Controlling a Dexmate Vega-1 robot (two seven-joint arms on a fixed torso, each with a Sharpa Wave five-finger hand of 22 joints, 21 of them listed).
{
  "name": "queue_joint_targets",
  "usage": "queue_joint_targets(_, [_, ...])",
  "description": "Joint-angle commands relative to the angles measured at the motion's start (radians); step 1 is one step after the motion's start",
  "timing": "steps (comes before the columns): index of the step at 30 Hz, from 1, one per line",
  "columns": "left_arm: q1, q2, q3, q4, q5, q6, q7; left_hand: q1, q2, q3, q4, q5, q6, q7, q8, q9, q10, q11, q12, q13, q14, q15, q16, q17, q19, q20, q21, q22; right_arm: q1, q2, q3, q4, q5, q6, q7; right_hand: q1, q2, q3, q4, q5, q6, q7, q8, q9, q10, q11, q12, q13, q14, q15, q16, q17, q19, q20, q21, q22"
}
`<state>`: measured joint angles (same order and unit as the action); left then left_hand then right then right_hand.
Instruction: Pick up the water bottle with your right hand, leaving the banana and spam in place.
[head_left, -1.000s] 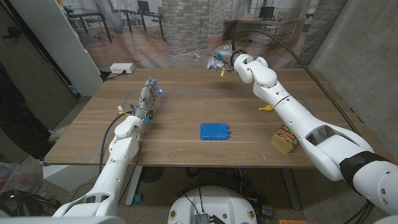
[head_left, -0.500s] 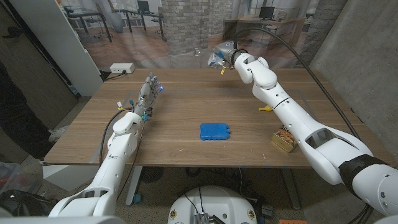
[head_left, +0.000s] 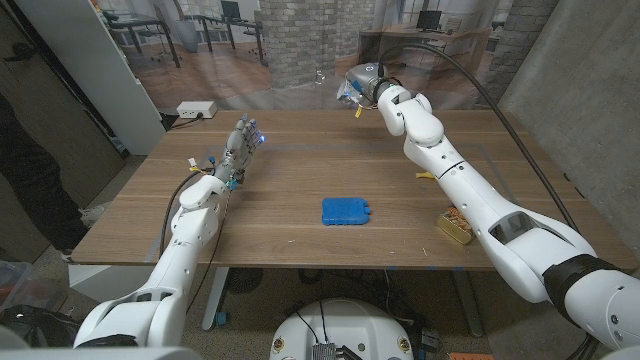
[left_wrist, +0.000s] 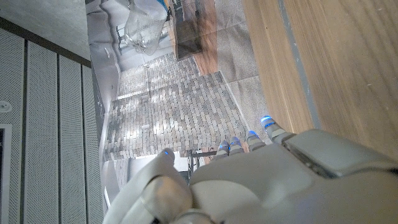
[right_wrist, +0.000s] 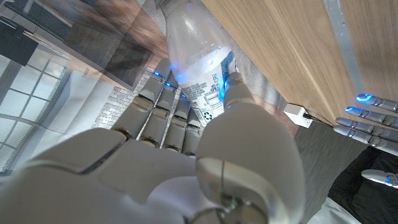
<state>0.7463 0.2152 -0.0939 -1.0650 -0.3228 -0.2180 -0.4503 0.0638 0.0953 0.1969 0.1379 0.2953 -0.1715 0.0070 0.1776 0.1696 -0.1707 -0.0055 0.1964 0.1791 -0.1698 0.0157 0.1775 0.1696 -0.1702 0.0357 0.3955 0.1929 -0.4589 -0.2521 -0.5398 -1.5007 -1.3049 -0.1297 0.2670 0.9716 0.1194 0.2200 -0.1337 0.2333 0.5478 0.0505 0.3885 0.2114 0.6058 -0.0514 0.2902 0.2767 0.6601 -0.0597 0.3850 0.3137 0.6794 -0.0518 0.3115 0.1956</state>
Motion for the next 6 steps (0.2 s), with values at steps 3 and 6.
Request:
queue_joint_targets(3, [-0.133, 0.017, -0.018, 0.24, 0.03, -0.038, -0.152, 0.013, 0.017, -0.001, 0.0, -0.003, -0.099, -0.008, 0.005, 0.004, -0.093, 0.004, 0.003, 0.003, -0.127, 0.003, 0.004, 0.004, -0.056, 0.008, -0.002, 0.002, -0.078, 0.039, -0.01, -0.074, -0.086, -0.118, 0.019, 0.037, 0.044, 0.032, 0.031, -0.001, 0.134, -0.096, 0.006, 0.004, 0.007, 0.001, -0.002, 0.003, 0.011, -0.145, -0.005, 0.004, 0.001, -0.006, 0.008, 0.002])
queue_joint_targets(6, [-0.161, 0.015, -0.025, 0.293, 0.045, -0.045, -0.177, 0.013, 0.017, -0.001, 0.0, -0.003, -0.1, -0.007, 0.005, 0.004, -0.093, 0.007, 0.003, 0.003, -0.128, 0.003, 0.004, 0.004, -0.056, 0.009, -0.003, 0.002, -0.093, 0.042, -0.005, -0.083, -0.093, -0.129, 0.025, 0.038, 0.044, 0.032, 0.03, -0.002, 0.135, -0.097, 0.006, 0.004, 0.007, -0.005, -0.003, 0.004, 0.011, -0.145, -0.004, 0.006, 0.001, -0.006, 0.009, 0.002])
